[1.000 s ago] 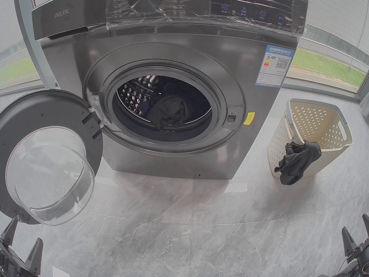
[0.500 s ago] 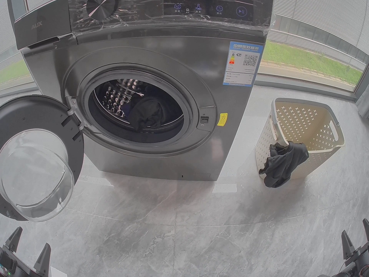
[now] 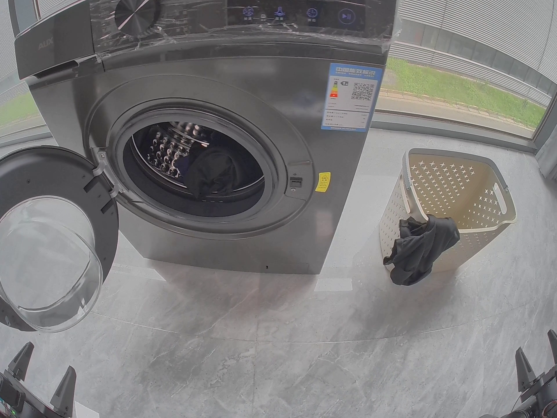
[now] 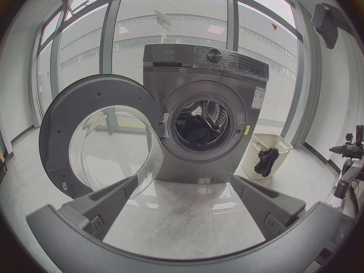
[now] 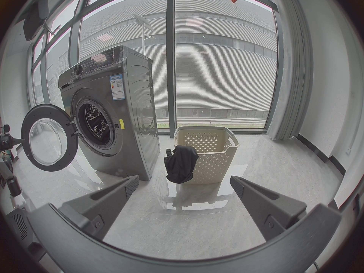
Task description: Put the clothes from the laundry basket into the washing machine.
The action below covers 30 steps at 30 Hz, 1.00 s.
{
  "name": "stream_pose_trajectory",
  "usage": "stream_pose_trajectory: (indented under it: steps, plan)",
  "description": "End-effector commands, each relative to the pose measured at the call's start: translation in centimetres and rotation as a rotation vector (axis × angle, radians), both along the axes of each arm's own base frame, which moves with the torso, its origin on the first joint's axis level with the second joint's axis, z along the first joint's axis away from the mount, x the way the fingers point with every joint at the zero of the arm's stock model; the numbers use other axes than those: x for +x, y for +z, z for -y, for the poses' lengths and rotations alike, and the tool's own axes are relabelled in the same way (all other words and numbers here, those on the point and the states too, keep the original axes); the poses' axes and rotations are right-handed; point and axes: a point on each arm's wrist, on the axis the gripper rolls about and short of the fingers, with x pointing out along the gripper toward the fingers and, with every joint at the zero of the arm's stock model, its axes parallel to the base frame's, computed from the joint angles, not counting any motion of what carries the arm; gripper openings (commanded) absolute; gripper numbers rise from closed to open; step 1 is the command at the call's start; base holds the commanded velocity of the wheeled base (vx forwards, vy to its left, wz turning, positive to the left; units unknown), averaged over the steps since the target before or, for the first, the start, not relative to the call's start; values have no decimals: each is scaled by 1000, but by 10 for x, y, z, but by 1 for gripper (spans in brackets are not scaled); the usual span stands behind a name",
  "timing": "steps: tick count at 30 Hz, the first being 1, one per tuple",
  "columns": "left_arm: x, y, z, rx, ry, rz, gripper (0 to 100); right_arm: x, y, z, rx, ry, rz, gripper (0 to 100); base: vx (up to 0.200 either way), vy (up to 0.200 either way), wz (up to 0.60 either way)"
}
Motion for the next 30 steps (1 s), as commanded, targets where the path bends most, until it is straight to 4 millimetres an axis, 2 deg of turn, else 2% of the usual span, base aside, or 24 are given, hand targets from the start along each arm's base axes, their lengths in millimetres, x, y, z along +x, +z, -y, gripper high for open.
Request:
stream_pose_trajectory:
  steps: [1,14,18,24,30]
  plan:
    - [2,-5,0,0,2,-24,100,0,-2,0,0,0,-6,100,0,-200,0]
    - [2,-5,0,8,-2,-23,100,0,-2,0,3,1,-5,100,0,-200,0]
    - [2,-5,0,8,-2,-23,100,0,-2,0,-1,1,-6,100,0,0,-450]
    - [1,-10,0,41,11,-76,100,1,-2,0,-1,1,-8,100,0,0,0]
    - [1,-10,0,46,16,-73,100,1,-2,0,-1,-2,-9,100,0,-200,0]
